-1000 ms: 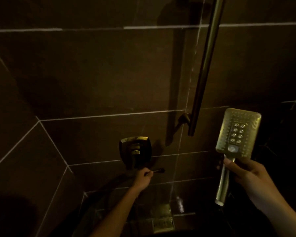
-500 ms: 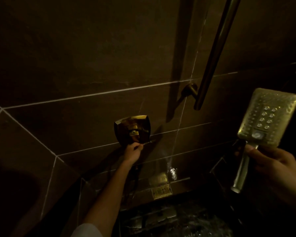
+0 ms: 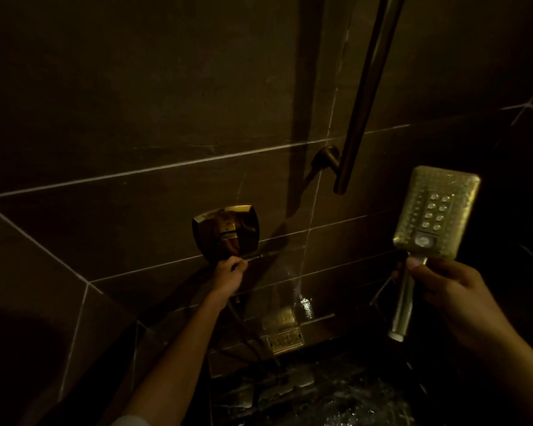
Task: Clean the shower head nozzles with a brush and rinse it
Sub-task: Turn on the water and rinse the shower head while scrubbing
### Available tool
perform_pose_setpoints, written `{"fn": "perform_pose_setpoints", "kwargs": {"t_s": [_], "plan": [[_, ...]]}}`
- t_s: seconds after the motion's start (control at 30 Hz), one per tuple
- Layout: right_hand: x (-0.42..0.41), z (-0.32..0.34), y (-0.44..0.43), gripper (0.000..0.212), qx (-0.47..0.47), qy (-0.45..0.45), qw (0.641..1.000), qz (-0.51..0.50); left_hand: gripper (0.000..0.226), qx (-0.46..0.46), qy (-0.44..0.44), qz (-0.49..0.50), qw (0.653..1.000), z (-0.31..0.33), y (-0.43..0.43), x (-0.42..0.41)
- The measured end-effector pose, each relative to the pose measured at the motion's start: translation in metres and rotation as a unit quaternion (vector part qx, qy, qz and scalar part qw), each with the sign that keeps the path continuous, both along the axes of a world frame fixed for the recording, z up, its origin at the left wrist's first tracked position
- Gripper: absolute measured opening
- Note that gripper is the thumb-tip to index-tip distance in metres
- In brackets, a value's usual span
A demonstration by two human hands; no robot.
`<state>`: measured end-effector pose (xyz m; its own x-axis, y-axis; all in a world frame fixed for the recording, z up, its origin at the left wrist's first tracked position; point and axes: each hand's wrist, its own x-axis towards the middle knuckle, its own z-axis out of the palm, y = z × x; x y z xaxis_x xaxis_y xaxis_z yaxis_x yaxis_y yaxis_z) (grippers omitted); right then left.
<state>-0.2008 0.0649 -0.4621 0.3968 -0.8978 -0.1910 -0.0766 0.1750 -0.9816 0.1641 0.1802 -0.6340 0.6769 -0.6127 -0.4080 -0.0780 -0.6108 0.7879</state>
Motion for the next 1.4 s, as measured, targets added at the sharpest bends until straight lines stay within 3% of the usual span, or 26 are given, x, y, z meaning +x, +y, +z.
{"fn": "perform_pose_setpoints", "kwargs": {"t_s": [0.1, 0.17, 0.47, 0.67, 1.03, 1.4], "plan": [[0.004, -0.002, -0.005, 0.027, 0.034, -0.020, 0.999, -0.002, 0.019, 0.000, -0.003, 0.005, 1.000, 0.002, 0.000, -0.008], [0.006, -0.011, -0.009, 0.014, 0.057, -0.014, 0.998, -0.010, 0.021, -0.006, -0.008, 0.007, 1.000, 0.004, 0.000, -0.025], [-0.001, -0.067, -0.043, 0.027, 0.225, 0.035, 0.973, -0.042, 0.015, -0.062, 0.044, -0.084, 0.994, 0.043, -0.021, -0.148], [-0.012, -0.077, -0.051, 0.024, 0.223, 0.071, 0.970, -0.062, 0.020, -0.082, -0.084, -0.198, 0.973, 0.081, -0.060, -0.197], [-0.048, -0.071, -0.063, 0.020, 0.258, 0.004, 0.964, -0.056, 0.018, -0.069, -0.263, -0.208, 0.940, 0.127, -0.134, -0.267], [-0.079, -0.069, -0.073, 0.028, 0.260, 0.019, 0.964, -0.042, 0.020, -0.039, -0.340, -0.199, 0.918, 0.140, -0.162, -0.276]]}}
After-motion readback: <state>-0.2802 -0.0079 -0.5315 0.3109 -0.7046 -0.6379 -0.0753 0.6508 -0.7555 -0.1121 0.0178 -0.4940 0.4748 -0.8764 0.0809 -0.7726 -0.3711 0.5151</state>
